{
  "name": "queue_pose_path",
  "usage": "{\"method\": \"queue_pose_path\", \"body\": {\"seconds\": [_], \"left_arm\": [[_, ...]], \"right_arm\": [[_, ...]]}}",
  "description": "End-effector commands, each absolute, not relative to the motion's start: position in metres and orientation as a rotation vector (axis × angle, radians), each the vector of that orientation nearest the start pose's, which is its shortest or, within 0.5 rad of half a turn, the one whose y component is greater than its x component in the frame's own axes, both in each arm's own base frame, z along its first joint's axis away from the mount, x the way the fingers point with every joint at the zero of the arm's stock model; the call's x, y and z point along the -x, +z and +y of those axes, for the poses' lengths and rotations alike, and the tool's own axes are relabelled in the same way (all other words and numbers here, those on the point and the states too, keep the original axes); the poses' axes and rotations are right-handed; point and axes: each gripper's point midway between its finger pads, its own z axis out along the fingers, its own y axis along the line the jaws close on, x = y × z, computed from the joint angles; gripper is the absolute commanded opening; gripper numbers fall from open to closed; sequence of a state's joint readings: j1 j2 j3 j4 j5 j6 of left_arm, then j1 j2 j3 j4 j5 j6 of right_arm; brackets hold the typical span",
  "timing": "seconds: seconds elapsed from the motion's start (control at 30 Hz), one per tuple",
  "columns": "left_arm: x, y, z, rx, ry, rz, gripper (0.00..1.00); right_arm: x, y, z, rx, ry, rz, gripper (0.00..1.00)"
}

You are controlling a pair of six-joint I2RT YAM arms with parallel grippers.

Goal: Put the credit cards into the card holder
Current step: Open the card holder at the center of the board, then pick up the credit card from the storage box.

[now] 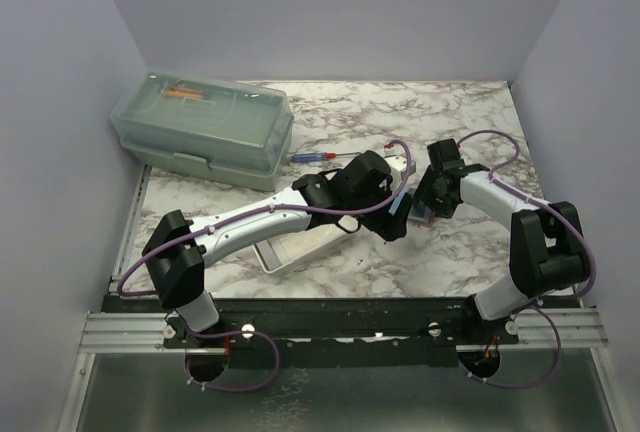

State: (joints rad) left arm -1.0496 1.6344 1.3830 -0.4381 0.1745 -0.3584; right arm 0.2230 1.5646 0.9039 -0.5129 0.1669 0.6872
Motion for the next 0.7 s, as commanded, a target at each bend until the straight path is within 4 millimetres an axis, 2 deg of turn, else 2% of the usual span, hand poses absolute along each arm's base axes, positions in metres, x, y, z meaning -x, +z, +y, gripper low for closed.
{"method": "queue_pose_path", "body": {"seconds": [0.0, 0.07, 0.23, 0.27, 0.37, 0.5, 0.67], "left_arm": [[-0.187, 0.196, -0.412, -0.903, -0.884, 2.228, 0.78], [-0.19, 0.199, -0.411, -0.897, -0.875, 2.219, 0.78], [-0.205, 0.199, -0.393, -0.806, -0.814, 2.25, 0.78], [-0.21, 0.198, -0.384, -0.759, -0.826, 2.274, 0.78], [-0.231, 0.189, -0.334, -0.511, -0.854, 2.379, 0.78], [-0.241, 0.186, -0.262, -0.216, -0.834, 2.43, 0.78], [-0.236, 0.204, -0.205, -0.049, -0.691, 2.385, 0.79]], "right_arm": [[-0.304, 0.034, 0.05, -0.639, -0.064, 2.604, 0.55], [-0.308, 0.044, 0.05, -0.617, -0.055, 2.582, 0.52], [-0.32, 0.079, 0.062, -0.503, 0.053, 2.537, 0.56], [-0.321, 0.086, 0.064, -0.474, 0.071, 2.526, 0.58], [-0.32, 0.103, 0.082, -0.366, 0.166, 2.491, 0.67], [-0.312, 0.12, 0.147, -0.135, 0.398, 2.432, 0.73], [-0.287, 0.137, 0.238, 0.038, 0.617, 2.421, 0.77]]}}
